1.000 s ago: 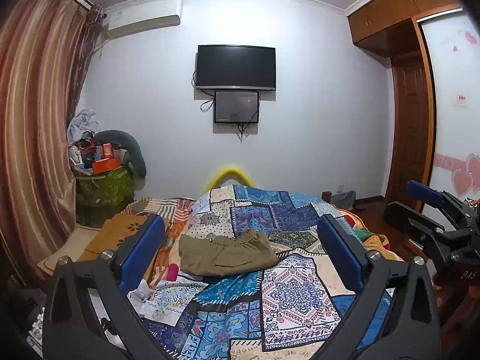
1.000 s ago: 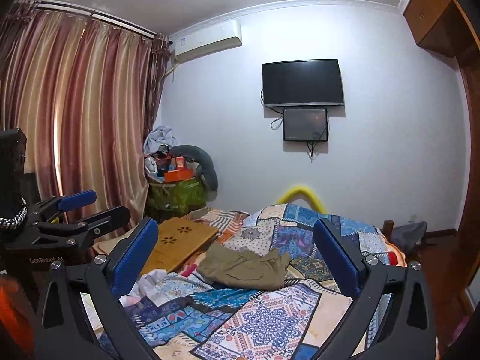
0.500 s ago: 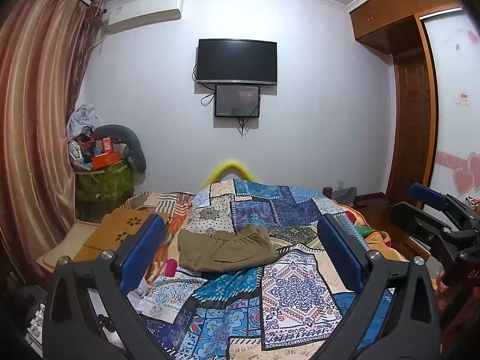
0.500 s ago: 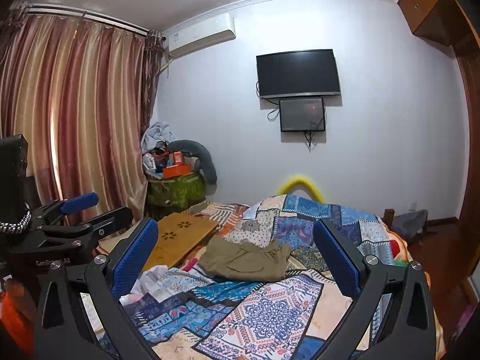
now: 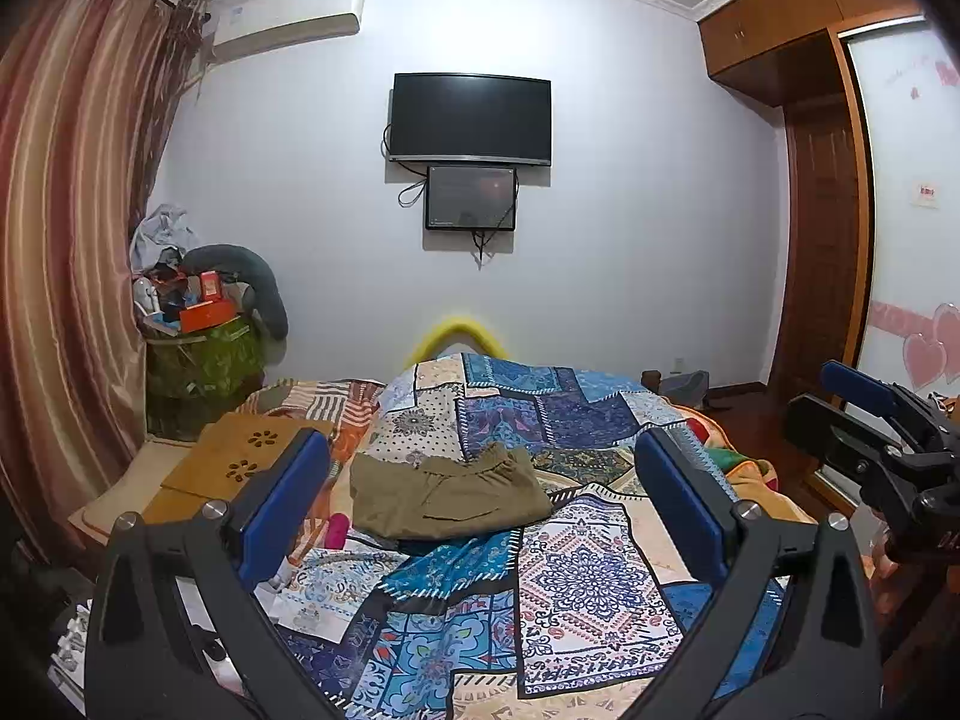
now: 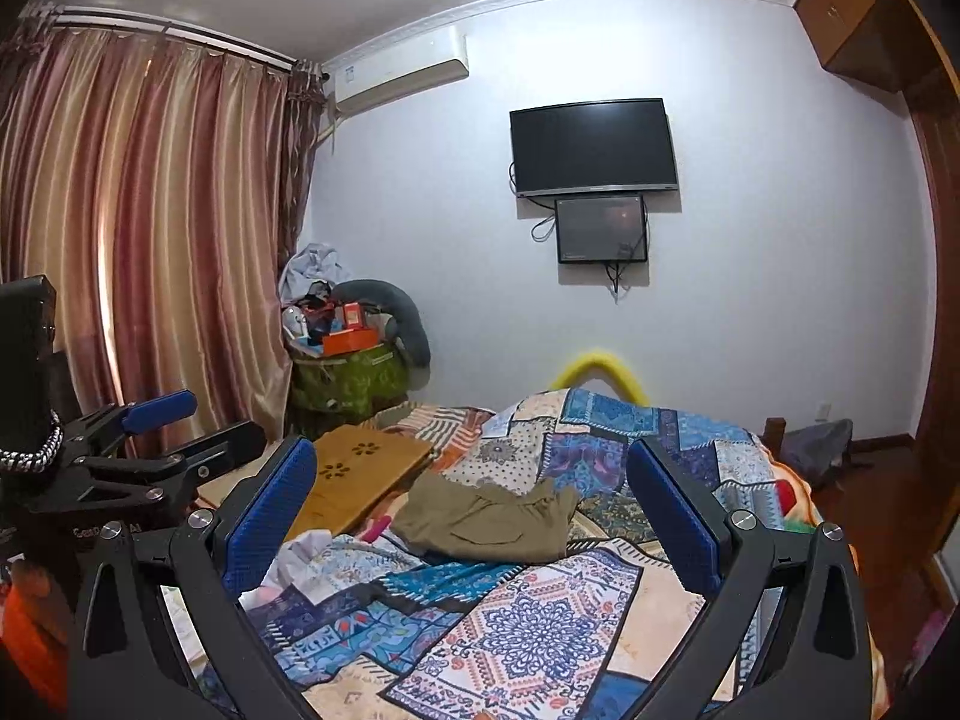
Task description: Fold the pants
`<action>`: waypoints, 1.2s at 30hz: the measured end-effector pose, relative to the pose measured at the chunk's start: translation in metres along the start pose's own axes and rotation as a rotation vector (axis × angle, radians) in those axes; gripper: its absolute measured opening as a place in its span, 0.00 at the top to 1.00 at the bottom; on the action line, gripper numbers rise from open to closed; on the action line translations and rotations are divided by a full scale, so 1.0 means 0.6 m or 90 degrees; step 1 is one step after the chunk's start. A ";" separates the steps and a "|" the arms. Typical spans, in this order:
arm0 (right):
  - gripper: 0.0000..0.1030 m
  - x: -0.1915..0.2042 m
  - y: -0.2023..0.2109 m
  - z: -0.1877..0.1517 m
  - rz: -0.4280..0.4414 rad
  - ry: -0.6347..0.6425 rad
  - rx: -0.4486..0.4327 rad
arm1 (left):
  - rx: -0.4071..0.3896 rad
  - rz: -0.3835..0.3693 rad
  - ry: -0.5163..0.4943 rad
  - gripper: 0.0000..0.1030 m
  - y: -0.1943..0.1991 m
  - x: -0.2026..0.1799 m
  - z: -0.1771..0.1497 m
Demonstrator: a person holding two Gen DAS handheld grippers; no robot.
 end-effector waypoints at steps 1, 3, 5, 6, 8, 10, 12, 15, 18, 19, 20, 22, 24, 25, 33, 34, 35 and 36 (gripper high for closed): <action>0.00 0.000 0.001 -0.001 0.000 -0.001 0.000 | 0.000 0.000 0.001 0.00 0.000 0.000 0.000; 0.00 -0.001 0.001 -0.001 -0.001 -0.001 0.001 | 0.002 -0.003 0.002 0.00 -0.001 0.000 -0.001; 0.00 -0.001 0.000 -0.003 -0.002 -0.003 0.002 | 0.003 -0.004 0.002 0.00 -0.001 -0.002 -0.001; 0.00 -0.001 0.000 -0.003 -0.001 -0.004 0.003 | 0.003 -0.005 0.001 0.00 -0.001 -0.003 -0.001; 0.00 -0.002 0.001 -0.003 0.000 -0.006 0.003 | 0.002 -0.005 -0.003 0.00 -0.001 -0.004 -0.002; 0.00 -0.001 0.001 -0.002 0.000 -0.005 0.002 | 0.001 -0.004 -0.006 0.00 -0.001 -0.005 -0.002; 0.00 -0.001 0.000 -0.002 0.000 -0.006 0.002 | 0.000 -0.004 -0.008 0.00 0.000 -0.004 -0.003; 0.00 -0.002 -0.001 -0.002 0.000 -0.007 0.004 | 0.000 -0.005 -0.008 0.00 0.001 -0.006 -0.005; 0.00 -0.001 -0.002 -0.002 0.001 -0.007 0.005 | -0.002 -0.006 -0.010 0.00 0.002 -0.007 -0.005; 0.00 -0.001 -0.002 -0.003 0.001 -0.006 0.005 | -0.003 -0.006 -0.012 0.00 0.003 -0.007 -0.005; 0.00 0.000 -0.003 -0.002 0.001 -0.006 0.006 | -0.004 -0.006 -0.013 0.00 0.003 -0.008 -0.005; 0.00 0.000 -0.002 -0.003 0.001 -0.004 0.006 | -0.007 -0.006 -0.015 0.00 0.006 -0.010 -0.005; 0.00 0.000 -0.003 -0.002 0.001 -0.005 0.006 | -0.011 -0.005 -0.017 0.00 0.009 -0.011 -0.004; 0.00 0.000 -0.002 -0.002 0.002 -0.005 0.006 | -0.013 -0.003 -0.018 0.00 0.010 -0.012 -0.003; 0.00 0.000 -0.004 -0.002 0.000 -0.003 0.004 | -0.015 -0.005 -0.024 0.00 0.016 -0.020 -0.003; 0.00 0.000 -0.004 -0.003 0.001 -0.003 0.004 | -0.015 -0.006 -0.024 0.00 0.016 -0.020 -0.003; 0.00 0.001 -0.004 -0.003 0.000 -0.003 0.004 | -0.014 -0.006 -0.024 0.00 0.015 -0.020 -0.003; 0.00 0.000 -0.004 -0.003 0.000 -0.003 0.004 | -0.013 -0.006 -0.023 0.00 0.014 -0.021 -0.003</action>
Point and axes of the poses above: each gripper's, at about its wrist camera, not at the fingertips, and y roughly against the way its jaws point, x to its left, z to its top, the point moved 1 cm from there along -y, roughly the way its jaws point, and after that the axes turned 14 degrees about z, right-handed, at the moved point
